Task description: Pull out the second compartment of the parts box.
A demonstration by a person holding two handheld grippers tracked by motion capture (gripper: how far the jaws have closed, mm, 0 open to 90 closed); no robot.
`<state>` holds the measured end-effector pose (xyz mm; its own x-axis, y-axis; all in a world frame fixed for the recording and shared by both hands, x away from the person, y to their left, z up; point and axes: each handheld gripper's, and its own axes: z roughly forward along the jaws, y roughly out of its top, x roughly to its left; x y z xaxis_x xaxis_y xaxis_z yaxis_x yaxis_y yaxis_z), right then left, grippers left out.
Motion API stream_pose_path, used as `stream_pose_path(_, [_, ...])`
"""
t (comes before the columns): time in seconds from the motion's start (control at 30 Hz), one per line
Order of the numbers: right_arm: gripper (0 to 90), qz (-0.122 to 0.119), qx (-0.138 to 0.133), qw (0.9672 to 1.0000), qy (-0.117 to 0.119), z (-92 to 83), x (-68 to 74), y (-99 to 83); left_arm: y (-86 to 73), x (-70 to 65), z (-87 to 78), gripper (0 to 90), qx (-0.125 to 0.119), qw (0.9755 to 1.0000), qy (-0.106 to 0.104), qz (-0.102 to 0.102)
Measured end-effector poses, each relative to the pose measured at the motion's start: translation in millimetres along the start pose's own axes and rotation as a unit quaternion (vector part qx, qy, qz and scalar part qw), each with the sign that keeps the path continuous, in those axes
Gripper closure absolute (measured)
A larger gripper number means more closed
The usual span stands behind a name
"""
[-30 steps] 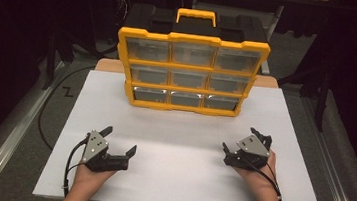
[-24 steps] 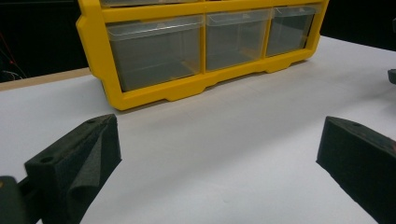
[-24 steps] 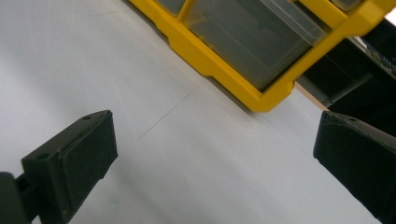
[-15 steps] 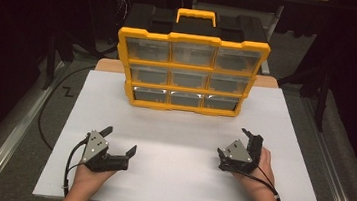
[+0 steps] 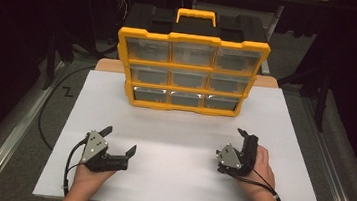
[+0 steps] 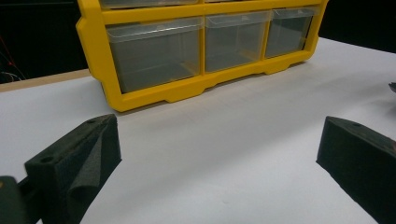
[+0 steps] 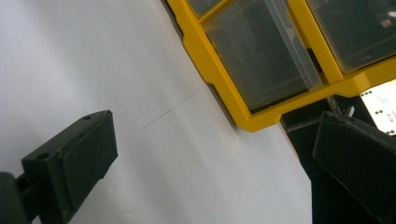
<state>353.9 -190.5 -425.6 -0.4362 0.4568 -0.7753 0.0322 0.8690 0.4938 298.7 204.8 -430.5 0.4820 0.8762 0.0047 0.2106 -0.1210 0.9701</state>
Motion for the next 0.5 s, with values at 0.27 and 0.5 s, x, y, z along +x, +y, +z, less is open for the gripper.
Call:
stream_pose_path(0.27, [1.0, -0.033, 0.009, 0.9994, -0.010, -1.8, 2.9, 3.3, 0.0, 0.0, -0.1, 0.4, 0.000, 1.0000, -0.001, 0.000])
stream_pose_path(0.5, [1.1, -0.069, 0.013, 0.9972, -0.026, -4.8, 5.7, 6.3, 0.0, 0.0, -0.2, 0.4, -0.001, 1.0000, -0.001, 0.000])
